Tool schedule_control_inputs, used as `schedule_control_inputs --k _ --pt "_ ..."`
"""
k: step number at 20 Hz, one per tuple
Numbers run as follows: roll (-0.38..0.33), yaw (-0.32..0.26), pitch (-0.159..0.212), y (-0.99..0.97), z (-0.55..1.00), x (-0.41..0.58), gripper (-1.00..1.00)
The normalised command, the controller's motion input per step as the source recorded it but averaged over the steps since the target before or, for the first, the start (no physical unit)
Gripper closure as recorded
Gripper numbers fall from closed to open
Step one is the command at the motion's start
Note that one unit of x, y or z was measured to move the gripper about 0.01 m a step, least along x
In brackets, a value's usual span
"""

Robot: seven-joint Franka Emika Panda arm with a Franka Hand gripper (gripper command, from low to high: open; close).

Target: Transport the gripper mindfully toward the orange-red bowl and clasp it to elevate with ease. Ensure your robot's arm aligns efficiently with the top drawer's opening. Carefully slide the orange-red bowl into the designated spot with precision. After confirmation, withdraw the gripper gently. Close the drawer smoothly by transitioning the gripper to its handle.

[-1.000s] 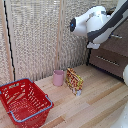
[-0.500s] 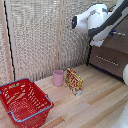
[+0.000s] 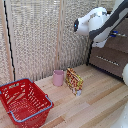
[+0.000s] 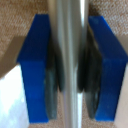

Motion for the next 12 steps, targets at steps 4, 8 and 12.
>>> schedule_control_inputs --k 4,8,12 --pt "0.011 0.000 0.012 -0.80 0.15 0.000 1.00" --pt "0.003 0.000 0.038 -0.46 0.19 0.000 1.00" --pt "-0.023 0.000 0.002 -0.01 0.15 0.000 -1.00"
